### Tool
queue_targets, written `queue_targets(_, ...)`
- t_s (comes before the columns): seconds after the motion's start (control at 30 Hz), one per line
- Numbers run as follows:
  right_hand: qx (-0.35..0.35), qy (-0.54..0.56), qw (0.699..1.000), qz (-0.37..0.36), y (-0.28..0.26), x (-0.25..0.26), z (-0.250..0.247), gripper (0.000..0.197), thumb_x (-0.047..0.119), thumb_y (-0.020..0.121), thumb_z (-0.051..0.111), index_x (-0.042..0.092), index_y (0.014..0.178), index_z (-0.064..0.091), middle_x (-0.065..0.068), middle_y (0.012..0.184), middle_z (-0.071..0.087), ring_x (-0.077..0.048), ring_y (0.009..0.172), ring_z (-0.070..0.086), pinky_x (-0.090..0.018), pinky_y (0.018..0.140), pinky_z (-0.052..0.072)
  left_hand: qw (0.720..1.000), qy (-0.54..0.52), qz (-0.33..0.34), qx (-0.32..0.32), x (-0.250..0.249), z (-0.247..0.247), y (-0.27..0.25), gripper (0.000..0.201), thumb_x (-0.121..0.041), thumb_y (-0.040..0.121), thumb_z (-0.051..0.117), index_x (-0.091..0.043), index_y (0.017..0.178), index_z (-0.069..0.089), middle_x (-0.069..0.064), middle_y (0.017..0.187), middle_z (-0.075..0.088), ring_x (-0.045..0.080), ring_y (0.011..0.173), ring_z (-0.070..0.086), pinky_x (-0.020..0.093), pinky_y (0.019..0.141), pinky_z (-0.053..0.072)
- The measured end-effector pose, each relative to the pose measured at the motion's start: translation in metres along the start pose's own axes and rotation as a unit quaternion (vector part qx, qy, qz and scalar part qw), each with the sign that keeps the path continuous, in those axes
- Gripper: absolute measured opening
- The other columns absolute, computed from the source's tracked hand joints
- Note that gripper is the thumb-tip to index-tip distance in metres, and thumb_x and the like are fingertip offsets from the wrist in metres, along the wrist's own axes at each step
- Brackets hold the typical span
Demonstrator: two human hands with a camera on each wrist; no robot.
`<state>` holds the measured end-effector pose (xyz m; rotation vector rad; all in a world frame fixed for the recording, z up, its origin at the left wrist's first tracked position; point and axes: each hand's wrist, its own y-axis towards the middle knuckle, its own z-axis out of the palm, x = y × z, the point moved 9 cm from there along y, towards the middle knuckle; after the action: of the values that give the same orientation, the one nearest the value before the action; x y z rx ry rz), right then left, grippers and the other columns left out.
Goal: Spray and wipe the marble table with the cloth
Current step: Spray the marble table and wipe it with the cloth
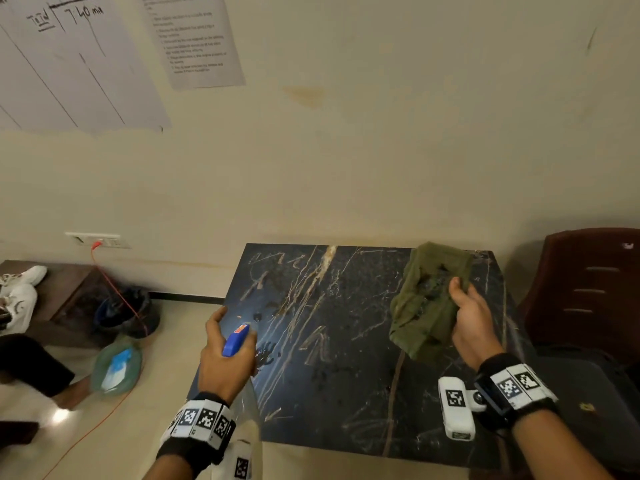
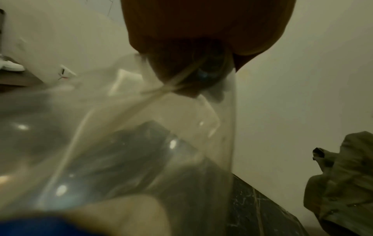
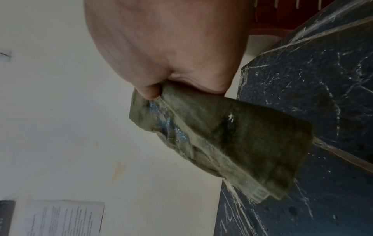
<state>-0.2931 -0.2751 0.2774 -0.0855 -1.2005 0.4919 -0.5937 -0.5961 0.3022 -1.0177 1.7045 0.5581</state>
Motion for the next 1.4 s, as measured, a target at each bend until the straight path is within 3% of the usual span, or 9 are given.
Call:
queue_targets(0.17,-0.026,0.004,1.000,-0.018,0.002,0.010,0.001,0.033,0.032,0.102,0.050,0.021,0.133,0.059,-0.008,0.120,0.071,-0.029,0.108,0.069,-0.049,0.091,0.054,0.993,-0.018,0.022,0.115,0.000,0.035,0.017,0.086,-0.009,0.095,0.070,-0.036,0.157,0.018,0.015,0.082,0.076,0.024,0.074,0.077,0.028,0.063,0.061)
queue_targets(0.37,-0.088,0.026,0.995,-0.045,-0.015,0.033,-0.023,0.028,0.029,0.103,0.048,0.022,0.128,0.061,-0.007,0.118,0.072,-0.028,0.107,0.069,-0.045,0.082,0.059,0.977,-0.022,0.062,0.202,-0.024,0.097,0.029,0.065,-0.014,0.092,0.069,-0.038,0.144,0.037,0.026,0.112,0.063,0.013,0.049,0.061,0.027,0.052,0.054)
queue_targets(0.57,-0.165,0.042,0.982,-0.084,-0.047,0.055,-0.066,0.033,0.029,0.103,0.049,0.019,0.133,0.058,-0.011,0.122,0.069,-0.032,0.113,0.066,-0.054,0.096,0.050,0.943,-0.043,0.089,0.317,-0.054,0.156,0.023,0.085,0.000,0.093,0.064,-0.033,0.157,0.019,-0.008,0.074,0.070,0.033,0.062,0.067,0.029,0.056,0.058)
queue_targets(0.7,-0.194,0.041,0.975,-0.103,-0.070,0.063,-0.085,0.032,0.030,0.104,0.047,0.020,0.132,0.058,-0.007,0.120,0.071,-0.028,0.111,0.068,-0.046,0.087,0.054,0.919,-0.062,0.137,0.363,-0.073,0.180,0.013,0.085,-0.010,0.089,0.066,-0.034,0.157,0.021,0.011,0.064,0.066,0.023,0.054,0.061,0.029,0.057,0.055)
queue_targets(0.77,-0.208,0.043,0.971,-0.110,-0.082,0.064,-0.093,0.035,0.030,0.104,0.046,0.019,0.136,0.056,-0.008,0.122,0.070,-0.028,0.111,0.067,-0.046,0.089,0.054,0.919,-0.048,0.153,0.360,-0.078,0.192,0.010,0.076,-0.014,0.090,0.066,-0.037,0.152,0.029,0.003,0.055,0.058,0.016,0.050,0.053,0.037,0.058,0.054)
queue_targets(0.87,-0.229,0.053,0.965,-0.119,-0.096,0.065,-0.103,0.037,0.030,0.104,0.046,0.017,0.138,0.054,-0.010,0.126,0.068,-0.030,0.115,0.065,-0.051,0.097,0.050,0.926,-0.027,0.157,0.342,-0.082,0.204,0.010,0.069,-0.010,0.095,0.065,-0.035,0.151,0.034,-0.002,0.050,0.054,0.008,0.045,0.048,0.024,0.050,0.048)
queue_targets(1.03,-0.248,0.049,0.959,-0.131,-0.113,0.062,-0.108,0.035,0.029,0.104,0.046,0.016,0.136,0.056,-0.009,0.123,0.070,-0.027,0.112,0.067,-0.046,0.091,0.053,0.911,-0.051,0.134,0.387,-0.070,0.211,0.007,0.086,-0.008,0.093,0.066,-0.040,0.157,0.017,0.015,0.065,0.069,0.024,0.057,0.067,0.042,0.061,0.062)
queue_targets(1.13,-0.249,0.045,0.959,-0.127,-0.115,0.054,-0.108,0.036,0.029,0.104,0.046,0.016,0.137,0.055,-0.008,0.125,0.069,-0.027,0.113,0.066,-0.046,0.091,0.052,0.892,-0.055,0.131,0.429,-0.055,0.202,-0.004,0.091,-0.007,0.094,0.067,-0.037,0.160,0.012,0.014,0.074,0.075,0.025,0.067,0.075,0.035,0.070,0.061)
queue_targets(1.4,-0.226,0.019,0.969,-0.095,-0.100,0.024,-0.076,0.033,0.030,0.104,0.047,0.018,0.133,0.058,-0.009,0.122,0.070,-0.027,0.110,0.068,-0.047,0.089,0.053,0.859,0.016,0.124,0.496,0.004,0.156,-0.032,0.066,-0.018,0.094,0.067,-0.050,0.141,0.035,0.024,0.065,0.061,0.022,0.048,0.058,0.043,0.053,0.055)
